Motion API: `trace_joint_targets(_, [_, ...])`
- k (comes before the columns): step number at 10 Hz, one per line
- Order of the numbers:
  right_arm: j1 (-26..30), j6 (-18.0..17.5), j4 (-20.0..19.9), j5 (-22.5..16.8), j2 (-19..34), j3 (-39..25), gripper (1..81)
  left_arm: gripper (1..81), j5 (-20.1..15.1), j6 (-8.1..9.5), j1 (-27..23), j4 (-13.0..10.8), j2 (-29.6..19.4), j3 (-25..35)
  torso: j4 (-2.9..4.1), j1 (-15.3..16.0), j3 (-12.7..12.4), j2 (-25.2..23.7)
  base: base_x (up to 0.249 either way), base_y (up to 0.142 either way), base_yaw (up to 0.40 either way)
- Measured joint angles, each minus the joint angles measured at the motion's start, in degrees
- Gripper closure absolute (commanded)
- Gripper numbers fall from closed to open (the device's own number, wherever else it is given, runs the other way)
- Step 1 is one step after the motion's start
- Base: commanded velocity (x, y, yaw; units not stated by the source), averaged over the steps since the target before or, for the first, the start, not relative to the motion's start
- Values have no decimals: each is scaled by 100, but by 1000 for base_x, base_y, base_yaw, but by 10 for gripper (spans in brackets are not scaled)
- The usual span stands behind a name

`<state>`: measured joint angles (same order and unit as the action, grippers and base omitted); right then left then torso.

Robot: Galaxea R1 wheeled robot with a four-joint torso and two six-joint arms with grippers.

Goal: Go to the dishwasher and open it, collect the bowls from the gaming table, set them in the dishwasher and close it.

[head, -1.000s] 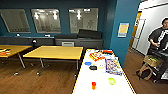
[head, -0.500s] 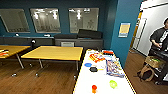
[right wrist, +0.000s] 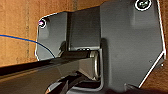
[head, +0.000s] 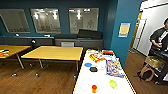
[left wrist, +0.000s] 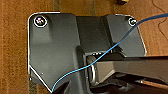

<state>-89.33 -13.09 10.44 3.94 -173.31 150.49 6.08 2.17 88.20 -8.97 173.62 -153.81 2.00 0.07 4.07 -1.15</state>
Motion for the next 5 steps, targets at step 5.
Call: trace_joint_targets(5, [100, -46, -13, 366, 1403, -2425, 10, 10, 4, 0, -16, 0, -355, 645, 0, 0, 0, 0, 0, 0, 0])
